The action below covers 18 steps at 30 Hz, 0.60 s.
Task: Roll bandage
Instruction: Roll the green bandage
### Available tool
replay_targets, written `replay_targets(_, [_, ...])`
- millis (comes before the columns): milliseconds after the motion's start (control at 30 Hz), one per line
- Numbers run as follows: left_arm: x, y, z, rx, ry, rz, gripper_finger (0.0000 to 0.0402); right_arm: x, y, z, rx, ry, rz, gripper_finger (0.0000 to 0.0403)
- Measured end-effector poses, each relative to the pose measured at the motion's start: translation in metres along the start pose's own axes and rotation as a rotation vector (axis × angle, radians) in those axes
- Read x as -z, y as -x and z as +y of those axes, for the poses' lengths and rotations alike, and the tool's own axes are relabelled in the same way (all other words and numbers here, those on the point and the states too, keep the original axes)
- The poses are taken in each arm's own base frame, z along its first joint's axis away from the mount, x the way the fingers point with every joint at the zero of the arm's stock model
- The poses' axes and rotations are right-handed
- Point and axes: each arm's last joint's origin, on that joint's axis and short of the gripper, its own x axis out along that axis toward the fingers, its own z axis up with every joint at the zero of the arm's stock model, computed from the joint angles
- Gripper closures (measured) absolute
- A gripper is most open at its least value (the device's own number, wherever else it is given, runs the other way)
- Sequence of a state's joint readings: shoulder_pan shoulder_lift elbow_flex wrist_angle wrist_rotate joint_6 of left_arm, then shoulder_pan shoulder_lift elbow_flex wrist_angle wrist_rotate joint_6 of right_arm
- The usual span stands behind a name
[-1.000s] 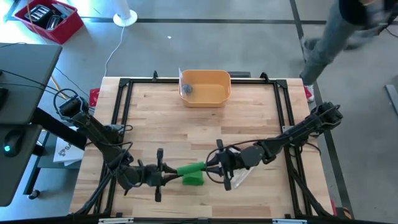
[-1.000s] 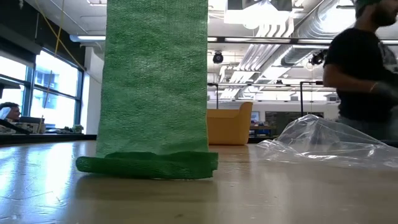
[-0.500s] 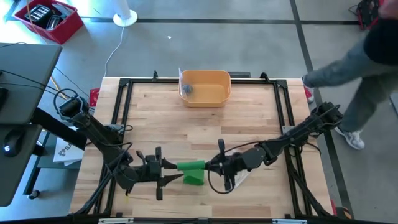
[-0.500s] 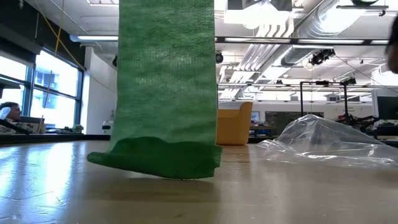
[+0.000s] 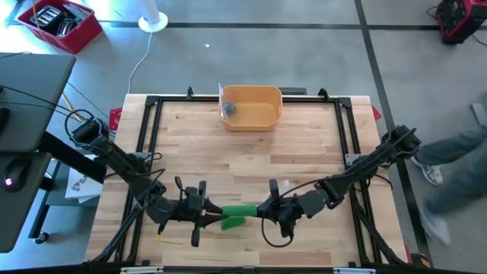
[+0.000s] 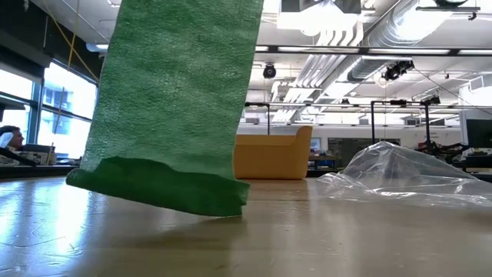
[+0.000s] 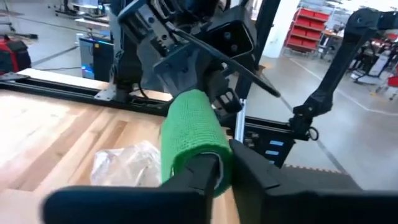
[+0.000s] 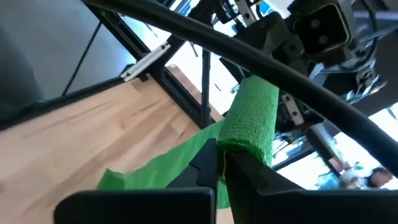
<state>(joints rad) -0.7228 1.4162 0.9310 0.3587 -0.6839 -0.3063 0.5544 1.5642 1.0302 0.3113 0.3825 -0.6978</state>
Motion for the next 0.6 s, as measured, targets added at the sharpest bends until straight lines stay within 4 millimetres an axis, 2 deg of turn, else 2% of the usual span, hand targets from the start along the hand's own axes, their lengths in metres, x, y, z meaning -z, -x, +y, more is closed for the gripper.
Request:
replay_targets(100, [-0.0004, -0.0002, 0.0003, -0.003, -0.049, -0.003, 0.0392, -0.0014, 0.0009, 0.0021, -0.005, -0.076, -0.003, 0.0387])
replay_targets(300, [-0.0005, 0.0004, 0.0004, -0.007, -0.160, 0.002, 0.0392, -0.0023, 0.0013, 0.0032, -0.002, -0.307, -0.007, 0.0341])
replay_targets(500, [0.0019, 0.0021, -0.0026, 0.053, -0.428, 0.021, 0.0396, -0.0025, 0.0002, 0.0022, -0.039, -0.619, -0.034, 0.0285])
replay_targets(600, [0.0032, 0.0029, -0.0036, 0.072, -0.568, 0.026, 0.0396, -0.0023, -0.0015, -0.0012, -0.097, -0.772, -0.073, 0.0272])
